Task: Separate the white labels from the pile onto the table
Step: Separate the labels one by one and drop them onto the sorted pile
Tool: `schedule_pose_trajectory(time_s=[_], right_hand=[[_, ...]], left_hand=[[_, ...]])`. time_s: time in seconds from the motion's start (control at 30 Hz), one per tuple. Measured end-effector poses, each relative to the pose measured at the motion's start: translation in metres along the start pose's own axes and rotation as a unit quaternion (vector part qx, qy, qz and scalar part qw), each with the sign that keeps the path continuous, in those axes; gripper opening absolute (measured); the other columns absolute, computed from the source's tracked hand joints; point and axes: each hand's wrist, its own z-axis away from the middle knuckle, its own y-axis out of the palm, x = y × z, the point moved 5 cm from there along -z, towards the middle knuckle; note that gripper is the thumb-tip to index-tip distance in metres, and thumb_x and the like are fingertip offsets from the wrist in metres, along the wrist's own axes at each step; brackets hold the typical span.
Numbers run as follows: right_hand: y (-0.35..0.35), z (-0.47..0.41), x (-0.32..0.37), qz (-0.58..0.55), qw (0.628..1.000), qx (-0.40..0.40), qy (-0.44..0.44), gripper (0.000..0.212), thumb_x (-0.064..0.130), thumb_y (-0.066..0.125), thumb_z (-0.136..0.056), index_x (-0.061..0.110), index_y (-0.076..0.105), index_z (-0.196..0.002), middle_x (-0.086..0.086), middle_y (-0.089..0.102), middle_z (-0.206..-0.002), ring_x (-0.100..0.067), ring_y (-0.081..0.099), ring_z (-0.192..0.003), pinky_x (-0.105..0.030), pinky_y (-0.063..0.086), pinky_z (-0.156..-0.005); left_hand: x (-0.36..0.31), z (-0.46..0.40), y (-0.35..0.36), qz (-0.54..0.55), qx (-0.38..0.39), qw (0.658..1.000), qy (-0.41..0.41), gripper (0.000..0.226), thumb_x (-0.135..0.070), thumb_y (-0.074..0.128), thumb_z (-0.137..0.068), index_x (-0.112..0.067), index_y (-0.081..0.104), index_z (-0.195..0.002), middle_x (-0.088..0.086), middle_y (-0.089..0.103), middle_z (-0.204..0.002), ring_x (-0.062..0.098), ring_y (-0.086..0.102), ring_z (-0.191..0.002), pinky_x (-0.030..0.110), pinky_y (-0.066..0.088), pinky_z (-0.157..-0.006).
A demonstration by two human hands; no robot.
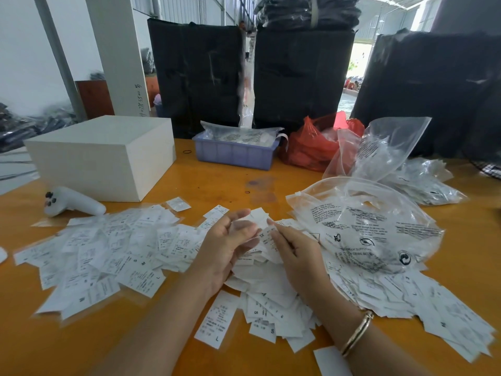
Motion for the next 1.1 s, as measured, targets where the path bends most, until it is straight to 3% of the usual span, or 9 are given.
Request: schedule_pose_trajectory(time_s=[0.07,0.2,0.33,0.43,0.57,0.7,0.87,1.0,1.1], right_hand=[[0.002,0.000,-0.005,-0.024,0.999,0.026,0.031,0.033,0.023,0.051,-0.097,0.033,0.053,-0.128,0.012,0.070,-0.098,-0.003,0.059,-0.095,-0.016,0.046,-0.078],[0.008,0.000,-0.006,-0.069,0.993,0.084,0.055,0.038,0.021,0.053,-0.096,0.044,0.045,-0.125,0.039,0.062,-0.095,0.011,0.058,-0.099,-0.009,0.046,-0.083],[0.008,0.001,-0.009,-0.092,0.986,0.104,0.088,0.053,0.024,0.057,-0.094,0.051,0.035,-0.134,0.017,0.047,-0.056,-0.001,0.046,-0.056,-0.016,0.039,-0.056],[0.006,0.000,-0.004,-0.140,0.981,0.102,0.089,0.058,0.022,0.058,-0.093,0.050,0.027,-0.133,0.012,0.041,-0.052,0.000,0.040,-0.051,-0.013,0.035,-0.052],[-0.001,0.000,-0.006,-0.227,0.964,0.073,0.119,0.045,0.015,0.054,-0.094,0.037,0.041,-0.131,0.004,0.045,-0.062,-0.004,0.040,-0.052,-0.016,0.034,-0.049],[-0.001,0.001,-0.010,-0.208,0.966,0.071,0.137,0.019,0.010,0.057,-0.092,0.022,0.059,-0.106,0.007,0.055,-0.059,-0.005,0.043,-0.051,-0.016,0.034,-0.046],[0.002,-0.001,-0.007,-0.165,0.974,0.080,0.135,0.022,0.013,0.061,-0.091,0.026,0.053,-0.105,0.006,0.061,-0.060,0.002,0.046,-0.043,-0.011,0.032,-0.042],[0.001,-0.002,-0.008,-0.167,0.973,0.078,0.141,0.027,0.014,0.063,-0.090,0.027,0.054,-0.111,0.006,0.064,-0.061,0.001,0.044,-0.042,-0.012,0.033,-0.043],[-0.001,-0.002,-0.010,-0.188,0.968,0.065,0.149,0.011,0.013,0.063,-0.089,0.022,0.065,-0.095,0.003,0.064,-0.060,-0.005,0.040,-0.044,-0.016,0.033,-0.043]], left_hand=[[0.001,0.001,0.002,-0.046,0.018,0.999,0.004,0.042,-0.014,0.076,-0.074,-0.022,0.062,-0.113,0.004,0.073,-0.099,0.017,0.070,-0.085,0.023,0.055,-0.070],[0.000,0.002,0.004,-0.106,0.034,0.994,0.015,0.038,-0.010,0.071,-0.082,-0.026,0.059,-0.115,0.001,0.073,-0.097,0.013,0.069,-0.081,0.022,0.053,-0.067],[-0.001,0.002,0.002,-0.127,0.041,0.991,0.020,0.042,-0.011,0.070,-0.084,-0.031,0.057,-0.118,-0.004,0.073,-0.100,0.010,0.069,-0.083,0.018,0.052,-0.068],[0.002,0.004,0.006,-0.140,0.068,0.988,0.008,0.044,-0.014,0.072,-0.082,-0.033,0.057,-0.119,-0.002,0.073,-0.101,0.014,0.069,-0.087,0.020,0.051,-0.068],[-0.001,0.001,0.000,-0.083,0.017,0.996,0.009,0.050,-0.012,0.076,-0.077,-0.030,0.057,-0.119,0.003,0.072,-0.099,0.022,0.070,-0.088,0.028,0.054,-0.072],[-0.006,-0.001,-0.009,-0.050,-0.030,0.998,0.027,0.048,-0.010,0.074,-0.080,-0.036,0.056,-0.116,-0.003,0.073,-0.100,0.016,0.071,-0.086,0.025,0.055,-0.072],[0.000,0.006,0.004,-0.129,0.037,0.991,0.015,0.058,-0.014,0.075,-0.080,-0.037,0.049,-0.126,0.003,0.071,-0.106,0.021,0.070,-0.095,0.027,0.056,-0.076],[0.000,0.007,0.005,-0.209,0.019,0.978,0.010,0.066,-0.036,0.080,-0.066,-0.048,0.050,-0.124,0.012,0.057,-0.128,0.026,0.054,-0.121,0.041,0.051,-0.096],[-0.002,0.006,0.005,-0.171,0.044,0.984,-0.002,0.058,-0.032,0.074,-0.076,-0.037,0.049,-0.128,0.009,0.068,-0.114,0.024,0.065,-0.106,0.037,0.055,-0.086]])
